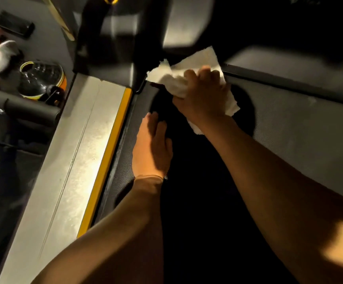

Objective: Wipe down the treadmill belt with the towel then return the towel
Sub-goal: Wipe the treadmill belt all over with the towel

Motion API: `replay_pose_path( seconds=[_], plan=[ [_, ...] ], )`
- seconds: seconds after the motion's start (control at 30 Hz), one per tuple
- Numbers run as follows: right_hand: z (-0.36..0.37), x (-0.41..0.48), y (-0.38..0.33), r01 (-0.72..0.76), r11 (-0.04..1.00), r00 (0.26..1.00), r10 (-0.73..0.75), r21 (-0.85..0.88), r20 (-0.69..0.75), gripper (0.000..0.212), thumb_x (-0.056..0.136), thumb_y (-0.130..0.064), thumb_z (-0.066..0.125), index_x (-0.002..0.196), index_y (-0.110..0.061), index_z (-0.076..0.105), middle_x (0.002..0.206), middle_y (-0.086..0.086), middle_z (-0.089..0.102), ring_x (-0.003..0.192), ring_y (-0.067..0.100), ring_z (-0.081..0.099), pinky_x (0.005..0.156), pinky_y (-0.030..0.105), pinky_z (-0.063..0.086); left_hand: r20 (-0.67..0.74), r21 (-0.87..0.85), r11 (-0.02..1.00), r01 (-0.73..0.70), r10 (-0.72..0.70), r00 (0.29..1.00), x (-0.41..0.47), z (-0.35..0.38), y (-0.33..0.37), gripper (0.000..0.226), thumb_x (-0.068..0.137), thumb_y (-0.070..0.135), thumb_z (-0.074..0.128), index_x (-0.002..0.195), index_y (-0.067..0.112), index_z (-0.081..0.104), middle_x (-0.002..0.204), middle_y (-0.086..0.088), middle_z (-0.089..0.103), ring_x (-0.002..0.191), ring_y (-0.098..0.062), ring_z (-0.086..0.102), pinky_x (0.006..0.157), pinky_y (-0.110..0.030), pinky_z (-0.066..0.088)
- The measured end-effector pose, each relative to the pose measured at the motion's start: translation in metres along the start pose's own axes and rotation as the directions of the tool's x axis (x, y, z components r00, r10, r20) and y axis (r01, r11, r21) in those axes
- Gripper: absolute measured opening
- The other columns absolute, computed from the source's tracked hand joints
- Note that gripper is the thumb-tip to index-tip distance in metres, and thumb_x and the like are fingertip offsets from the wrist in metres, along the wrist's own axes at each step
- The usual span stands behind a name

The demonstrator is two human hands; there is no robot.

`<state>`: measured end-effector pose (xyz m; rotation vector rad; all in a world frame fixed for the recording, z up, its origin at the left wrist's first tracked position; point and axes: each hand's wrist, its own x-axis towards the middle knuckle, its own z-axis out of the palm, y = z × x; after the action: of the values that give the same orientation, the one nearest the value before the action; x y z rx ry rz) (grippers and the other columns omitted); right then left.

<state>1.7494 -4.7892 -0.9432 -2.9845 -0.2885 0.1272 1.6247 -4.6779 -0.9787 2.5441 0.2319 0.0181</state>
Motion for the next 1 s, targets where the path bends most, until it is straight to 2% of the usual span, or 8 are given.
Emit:
replay_pose_path(
  seconds=[0.23, 0.33, 0.4, 0.47, 0.57, 0.73, 0.87, 1.0],
  plan=[
    [-0.011, -0.005, -0.01, 0.32, 0.939, 0.943, -0.328, 0.125, 0.051, 0.039, 0.081, -0.03, 0.065, 0.114, -0.011, 0.057, 0.111, 0.015, 0.058, 0.099, 0.035, 0.057, 0.079, 0.039, 0.046, -0.072, 0.083, 0.995, -0.058, 0.064, 0.995, 0.002, 0.007, -0.001, 0.037, 0.088, 0.021, 0.042, 0.113, 0.002, 0.061, 0.134, -0.019, 0.054, 0.13, -0.037, 0.044, 0.107, -0.043, 0.036],
    [-0.008, 0.004, -0.006, 0.224, 0.947, 0.974, -0.206, 0.232, -0.098, 0.042, 0.076, -0.023, 0.064, 0.117, -0.013, 0.059, 0.111, 0.015, 0.058, 0.099, 0.037, 0.056, 0.079, 0.04, 0.046, -0.067, 0.087, 0.995, -0.039, 0.045, 0.997, 0.001, 0.005, 0.0, 0.038, 0.086, 0.021, 0.04, 0.115, 0.005, 0.06, 0.137, -0.015, 0.051, 0.132, -0.034, 0.042, 0.104, -0.035, 0.031],
    [-0.005, 0.005, -0.007, 0.123, 0.987, 0.99, -0.115, 0.102, -0.081, 0.05, 0.077, -0.026, 0.063, 0.125, -0.016, 0.053, 0.119, 0.014, 0.053, 0.106, 0.037, 0.051, 0.082, 0.042, 0.043, -0.057, 0.058, 0.998, -0.021, 0.025, 0.998, 0.001, 0.005, 0.001, 0.04, 0.086, 0.02, 0.042, 0.119, 0.005, 0.059, 0.142, -0.014, 0.047, 0.135, -0.033, 0.038, 0.106, -0.038, 0.032],
    [0.0, 0.003, -0.013, 0.17, 0.985, 0.985, -0.17, -0.012, 0.021, 0.054, 0.08, -0.025, 0.062, 0.131, -0.018, 0.048, 0.126, 0.012, 0.05, 0.112, 0.036, 0.047, 0.086, 0.041, 0.041, -0.051, 0.047, 0.999, -0.014, 0.016, 0.999, 0.002, 0.004, 0.003, 0.042, 0.085, 0.02, 0.042, 0.119, 0.003, 0.059, 0.141, -0.016, 0.048, 0.134, -0.036, 0.039, 0.106, -0.042, 0.035],
    [0.0, -0.005, -0.014, 0.341, 0.92, 0.935, -0.353, 0.196, 0.03, 0.041, 0.078, -0.014, 0.059, 0.119, -0.018, 0.06, 0.112, 0.011, 0.059, 0.104, 0.033, 0.055, 0.082, 0.035, 0.042, -0.055, 0.031, 0.999, -0.024, 0.025, 0.998, 0.003, 0.003, 0.004, 0.041, 0.081, 0.02, 0.039, 0.112, 0.001, 0.06, 0.134, -0.018, 0.053, 0.128, -0.038, 0.045, 0.1, -0.047, 0.045],
    [0.001, -0.006, 0.018, -0.025, 0.986, 0.973, 0.061, 0.164, -0.221, 0.04, 0.078, -0.001, 0.054, 0.117, -0.011, 0.059, 0.115, 0.017, 0.056, 0.098, 0.04, 0.053, 0.081, 0.043, 0.045, -0.06, 0.005, 1.0, -0.001, 0.001, 0.998, 0.002, 0.003, 0.006, 0.033, 0.085, 0.01, 0.05, 0.115, 0.001, 0.06, 0.139, -0.02, 0.048, 0.133, -0.039, 0.039, 0.102, -0.051, 0.042],
    [0.0, -0.036, 0.011, 0.364, 0.911, 0.928, -0.373, 0.193, 0.016, 0.053, 0.077, -0.004, 0.054, 0.128, -0.019, 0.054, 0.119, 0.012, 0.057, 0.103, 0.037, 0.053, 0.086, 0.044, 0.045, -0.049, 0.022, 1.0, 0.006, -0.005, 0.999, 0.002, 0.002, 0.004, 0.041, 0.086, 0.018, 0.049, 0.124, 0.004, 0.058, 0.137, -0.019, 0.05, 0.13, -0.039, 0.043, 0.098, -0.05, 0.046],
    [-0.017, -0.015, 0.057, 0.088, 0.963, 0.987, -0.05, 0.253, -0.155, 0.045, 0.08, -0.008, 0.051, 0.123, -0.019, 0.057, 0.115, 0.014, 0.055, 0.102, 0.038, 0.052, 0.086, 0.041, 0.043, -0.033, 0.068, 0.998, -0.019, 0.021, 0.999, 0.001, 0.001, 0.003, 0.037, 0.09, 0.014, 0.051, 0.127, 0.007, 0.054, 0.148, -0.014, 0.038, 0.14, -0.034, 0.029, 0.112, -0.04, 0.026]
  ],
)
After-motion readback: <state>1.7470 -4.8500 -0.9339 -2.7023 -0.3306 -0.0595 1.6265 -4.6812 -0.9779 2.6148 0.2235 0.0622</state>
